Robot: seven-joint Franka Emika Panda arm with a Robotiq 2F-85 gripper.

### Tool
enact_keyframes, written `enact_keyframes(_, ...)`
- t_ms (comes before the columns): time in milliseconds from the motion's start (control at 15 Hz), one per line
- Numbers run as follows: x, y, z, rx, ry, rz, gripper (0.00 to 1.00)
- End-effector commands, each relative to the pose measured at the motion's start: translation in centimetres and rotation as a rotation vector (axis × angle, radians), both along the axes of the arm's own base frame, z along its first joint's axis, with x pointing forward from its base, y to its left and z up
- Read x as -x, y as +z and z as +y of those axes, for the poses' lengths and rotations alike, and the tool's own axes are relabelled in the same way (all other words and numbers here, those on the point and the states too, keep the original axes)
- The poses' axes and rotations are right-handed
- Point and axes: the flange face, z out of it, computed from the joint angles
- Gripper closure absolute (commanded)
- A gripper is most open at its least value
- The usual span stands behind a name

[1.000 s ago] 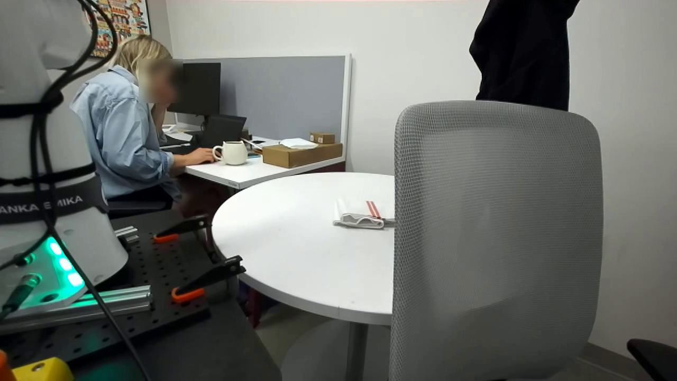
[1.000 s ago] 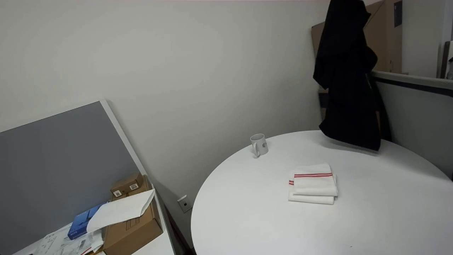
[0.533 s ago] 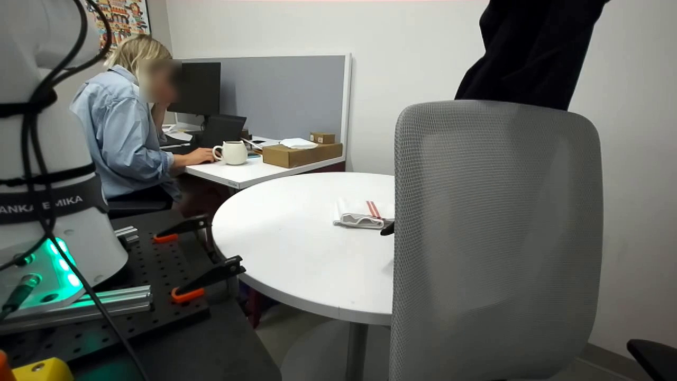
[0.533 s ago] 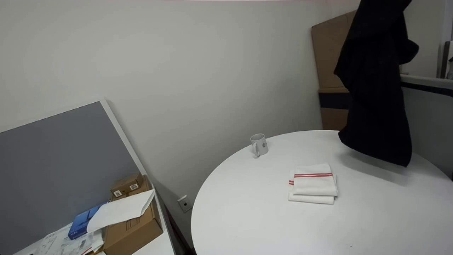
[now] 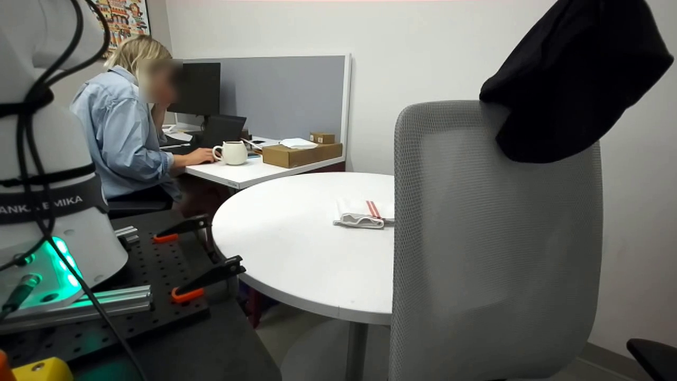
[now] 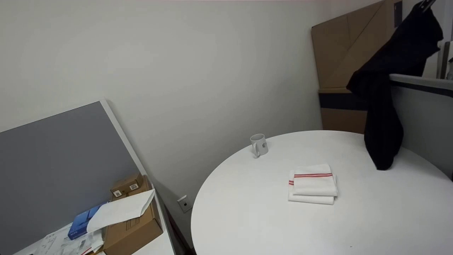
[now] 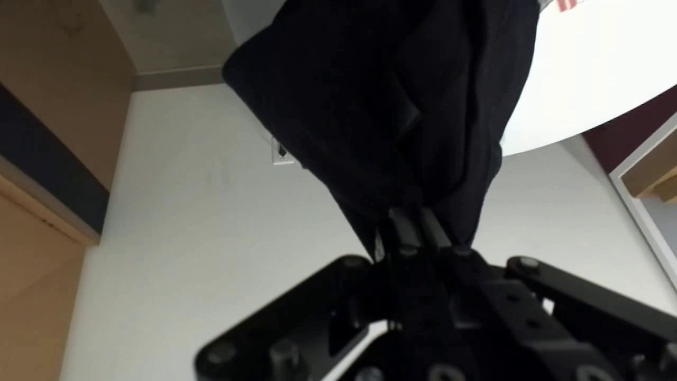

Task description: Hang the t-shirt on the backrest

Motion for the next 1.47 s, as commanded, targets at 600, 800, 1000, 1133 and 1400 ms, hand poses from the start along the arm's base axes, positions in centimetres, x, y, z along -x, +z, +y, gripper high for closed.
enact_keyframes(600,5.9,-4.7,5.6,0.02,0.03,0.131,0.19)
enact_keyframes(800,5.6,-3.3,6.6,0.035,0.039,0.098,0.01)
enact_keyframes(1000,4.9,-0.6,6.7,0.06,0.016,0.035,0.0)
enact_keyframes(1133,4.6,1.2,6.9,0.075,0.006,-0.014,0.0)
enact_keyframes(1400,3.3,2.9,11.1,0.101,0.129,-0.034,0.0)
